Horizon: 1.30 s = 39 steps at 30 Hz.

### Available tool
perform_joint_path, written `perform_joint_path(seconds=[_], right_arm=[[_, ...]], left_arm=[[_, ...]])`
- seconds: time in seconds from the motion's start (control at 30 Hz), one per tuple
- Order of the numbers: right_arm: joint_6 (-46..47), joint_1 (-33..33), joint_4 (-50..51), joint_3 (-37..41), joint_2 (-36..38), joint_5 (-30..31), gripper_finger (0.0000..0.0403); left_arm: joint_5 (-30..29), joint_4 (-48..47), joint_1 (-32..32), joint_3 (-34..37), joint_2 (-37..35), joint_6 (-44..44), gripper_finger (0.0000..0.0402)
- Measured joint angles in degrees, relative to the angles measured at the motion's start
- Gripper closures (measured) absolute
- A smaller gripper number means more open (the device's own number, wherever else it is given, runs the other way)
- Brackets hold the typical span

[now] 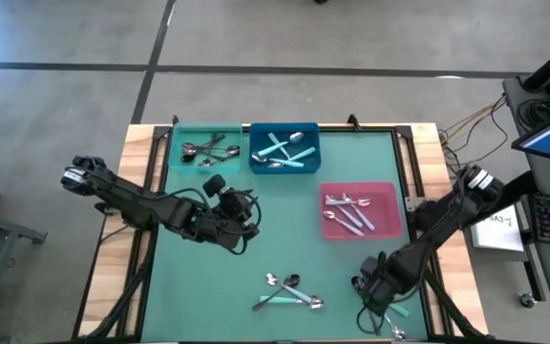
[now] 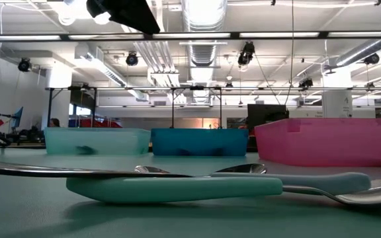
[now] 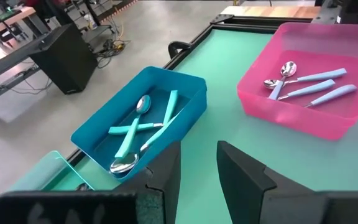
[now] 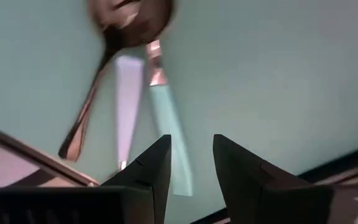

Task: Sort silverware by color (type)
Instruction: Put the green spoon into the blue bin

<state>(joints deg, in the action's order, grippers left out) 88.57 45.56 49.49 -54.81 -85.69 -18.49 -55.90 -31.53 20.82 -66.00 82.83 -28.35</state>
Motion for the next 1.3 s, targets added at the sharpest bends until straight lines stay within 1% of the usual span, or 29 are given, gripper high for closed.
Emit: perform_joint_path(seconds=[0.13, 0.3, 0.43, 0.57, 0.73, 0.9, 1.0, 1.1, 1.23, 1.3], right_arm=[[-4.4, 0.4, -0.5, -2.1, -3.8, -0.2, 0.0295], [-10.6, 0.3, -0.7, -3.1, -6.2, -0.2, 0.0296], [-14.3, 0.3, -0.6, -3.0, -7.6, -0.5, 0.0296], [-16.6, 0.3, -0.9, -3.0, -9.1, -0.9, 0.0296], [-19.2, 0.3, -1.7, -2.9, -11.4, -0.6, 0.0296], [-19.5, 0.3, -2.7, -2.9, -12.3, -0.5, 0.0296], [-19.6, 0.3, -2.4, -2.9, -12.2, 1.0, 0.0298], [-19.7, 0.3, -2.0, -2.8, -12.2, 1.6, 0.0317], [-20.0, -0.1, -1.6, -2.6, -12.2, 1.6, 0.0366], [-20.1, -0.4, -1.5, -2.6, -12.1, 1.6, 0.0369]], left_arm=[[0.0, 0.1, 0.0, 0.0, 0.0, -1.2, 0.0314], [0.0, 0.6, 0.1, 0.0, 0.0, -4.3, 0.0314], [2.9, 1.2, 0.2, 0.0, 0.0, -6.0, 0.0314], [5.0, 1.7, 0.2, 0.0, 0.0, -7.2, 0.0314], [5.1, 2.6, 0.3, 0.0, 0.0, -7.3, 0.0314], [5.1, 2.8, 0.4, 0.0, 0.0, -8.2, 0.0314], [5.1, 3.1, 0.4, 0.0, 0.2, -8.2, 0.0314], [5.1, 3.2, 0.5, 0.0, 0.7, -8.2, 0.0314], [5.0, 3.5, 0.5, 0.0, 1.3, -8.2, 0.0314], [5.1, 3.6, 0.5, 0.0, 1.6, -8.2, 0.0314]])
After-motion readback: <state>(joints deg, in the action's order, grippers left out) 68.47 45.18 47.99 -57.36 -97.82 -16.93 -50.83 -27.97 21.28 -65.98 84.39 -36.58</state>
